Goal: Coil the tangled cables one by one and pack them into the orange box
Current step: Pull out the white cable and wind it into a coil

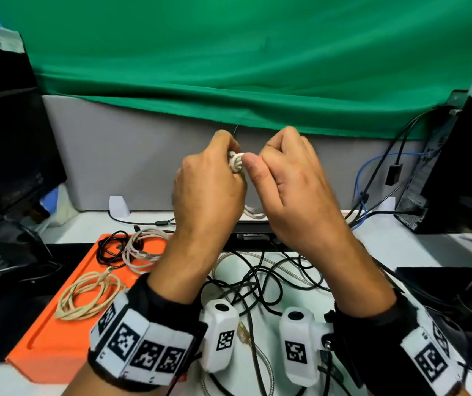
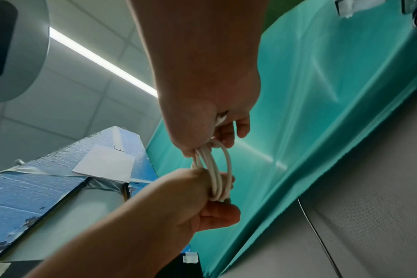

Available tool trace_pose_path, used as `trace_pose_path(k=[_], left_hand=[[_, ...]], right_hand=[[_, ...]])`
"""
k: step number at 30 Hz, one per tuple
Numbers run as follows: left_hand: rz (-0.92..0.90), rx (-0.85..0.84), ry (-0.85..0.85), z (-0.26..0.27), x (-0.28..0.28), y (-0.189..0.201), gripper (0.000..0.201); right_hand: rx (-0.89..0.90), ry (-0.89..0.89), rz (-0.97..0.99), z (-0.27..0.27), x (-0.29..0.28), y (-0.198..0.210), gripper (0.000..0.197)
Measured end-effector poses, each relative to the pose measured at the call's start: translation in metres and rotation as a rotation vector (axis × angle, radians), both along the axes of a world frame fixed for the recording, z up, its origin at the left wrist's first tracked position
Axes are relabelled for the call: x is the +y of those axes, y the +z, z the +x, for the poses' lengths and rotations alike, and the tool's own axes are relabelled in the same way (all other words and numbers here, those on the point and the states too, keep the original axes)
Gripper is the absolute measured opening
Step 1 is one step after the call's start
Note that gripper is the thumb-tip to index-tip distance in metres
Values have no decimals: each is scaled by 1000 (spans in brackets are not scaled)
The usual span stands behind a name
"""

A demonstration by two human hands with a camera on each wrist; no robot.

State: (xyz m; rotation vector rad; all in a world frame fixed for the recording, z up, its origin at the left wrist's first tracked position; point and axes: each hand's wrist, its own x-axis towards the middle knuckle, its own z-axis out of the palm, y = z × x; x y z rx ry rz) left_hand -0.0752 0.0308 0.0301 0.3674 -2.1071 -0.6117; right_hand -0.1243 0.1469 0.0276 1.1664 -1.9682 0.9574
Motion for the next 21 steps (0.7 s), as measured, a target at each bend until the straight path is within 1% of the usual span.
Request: trace_pose_path(k=[1,2,4,5,6,7,8,9,10,12,14,18,19,20,21], left_hand=[[-3,-11,-24,-2,-4,-1,11],[32,-31,-106,-2,-7,0,11],[154,-110,-369,-1,-15,3,10],[204,-175,-503,1,-19,5,7],[221,-249,-619,4,-23,7,11],[216,-314,-711,8,-29,9,22],[215,-360,-781,11,-35,10,30],[214,-389,-821,14,-39,11,33],[204,-413,-834,16,-42,11,32],[137,-453,-792,16,-41,12,27],[77,-482,-753,15,-34,12,26],[25,-445,-709,18,-37,15,30],[39,-405,-700,19,-37,16,27],[111,-350,-725,18,-36,16,26],[227,-287,-773,17,-33,15,26]], right_hand=[[-24,13,-3,-1,-1,-1,32],[-67,24,-10,-2,0,-1,35],[-154,27,-9,-8,3,-1,41],[-182,30,-6,-12,7,0,42],[-203,31,-10,-16,11,2,41],[-216,27,-23,-20,16,4,40],[-226,21,-44,-24,21,6,41],[-235,18,-65,-28,26,9,42],[-242,16,-80,-31,30,10,42],[-243,11,-94,-35,33,11,43],[-262,12,-101,-34,32,9,43],[-338,57,-54,-30,31,9,45],[-353,74,-45,-29,30,9,45],[-369,98,-46,-27,29,9,45],[-387,128,-52,-24,26,8,44]])
